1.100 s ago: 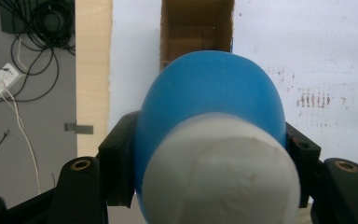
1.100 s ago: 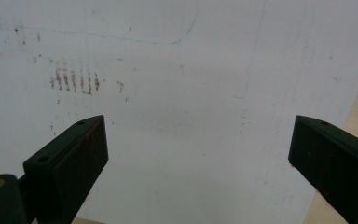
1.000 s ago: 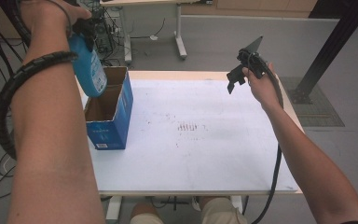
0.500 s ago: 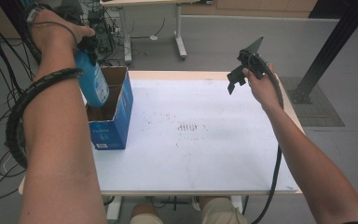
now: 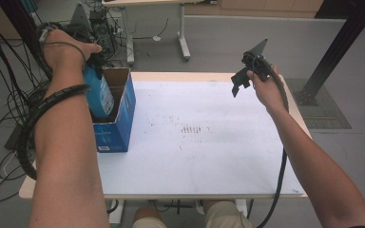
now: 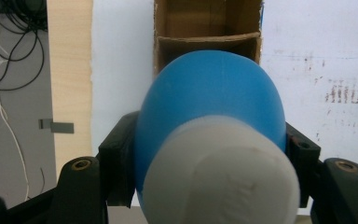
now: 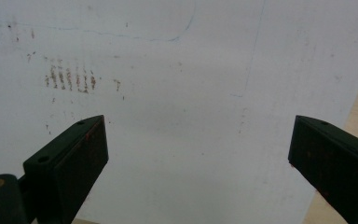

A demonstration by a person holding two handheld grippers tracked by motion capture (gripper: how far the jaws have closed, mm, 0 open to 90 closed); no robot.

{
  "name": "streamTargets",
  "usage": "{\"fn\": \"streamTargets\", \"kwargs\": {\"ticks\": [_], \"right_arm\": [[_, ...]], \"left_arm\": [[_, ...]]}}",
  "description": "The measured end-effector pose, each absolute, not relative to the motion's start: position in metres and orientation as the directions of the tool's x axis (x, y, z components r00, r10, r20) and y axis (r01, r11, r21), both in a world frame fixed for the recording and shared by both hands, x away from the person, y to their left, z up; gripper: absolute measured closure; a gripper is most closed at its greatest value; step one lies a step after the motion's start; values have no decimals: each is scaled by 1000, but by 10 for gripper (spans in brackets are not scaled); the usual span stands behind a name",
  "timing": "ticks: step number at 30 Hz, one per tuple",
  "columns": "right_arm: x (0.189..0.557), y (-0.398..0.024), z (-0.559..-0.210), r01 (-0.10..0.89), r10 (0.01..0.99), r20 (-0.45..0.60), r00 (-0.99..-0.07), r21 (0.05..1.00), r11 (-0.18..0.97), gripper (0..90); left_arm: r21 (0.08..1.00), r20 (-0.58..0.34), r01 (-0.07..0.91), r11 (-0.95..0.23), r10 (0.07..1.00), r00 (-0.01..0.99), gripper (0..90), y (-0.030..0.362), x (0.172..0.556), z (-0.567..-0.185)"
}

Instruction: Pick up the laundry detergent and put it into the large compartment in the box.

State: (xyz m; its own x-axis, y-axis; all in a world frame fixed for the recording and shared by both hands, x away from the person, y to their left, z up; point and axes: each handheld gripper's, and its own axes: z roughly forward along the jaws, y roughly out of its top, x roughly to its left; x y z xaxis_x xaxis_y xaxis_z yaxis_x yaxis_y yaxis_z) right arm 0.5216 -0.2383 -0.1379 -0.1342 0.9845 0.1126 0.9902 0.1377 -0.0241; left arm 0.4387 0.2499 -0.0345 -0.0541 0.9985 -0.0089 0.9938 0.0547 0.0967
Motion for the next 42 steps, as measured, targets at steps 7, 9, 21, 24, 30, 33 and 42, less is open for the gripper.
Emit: {"fn": "streamTargets", "kwargs": {"ticks": [7,9,21,24,30,33,42], "right_arm": [[522,-239,-138,991,986,107,-129,-30,133,45],[522,-239,-138,990,985,109,-131,-31,135,45],[523,-240,-140,991,987,102,-127,-39,132,45],[523,-241,-141,991,987,104,-126,-40,131,45],[524,-239,-145,990,986,105,-129,-48,134,45],[525,-237,-147,989,986,104,-131,-52,137,45],[525,-238,-149,990,987,102,-122,-55,128,45]], "left_arm": [[92,-7,994,53,999,-53,369,247,439,-56],[86,-3,995,50,999,-50,369,245,440,-62],[65,-13,997,38,999,-37,369,241,442,-100],[62,-10,997,37,999,-37,369,240,442,-104],[51,-3,998,32,999,-32,369,239,443,-117],[47,8,999,23,1000,-23,369,236,444,-124],[38,17,999,8,1000,-8,369,231,447,-139]]}}
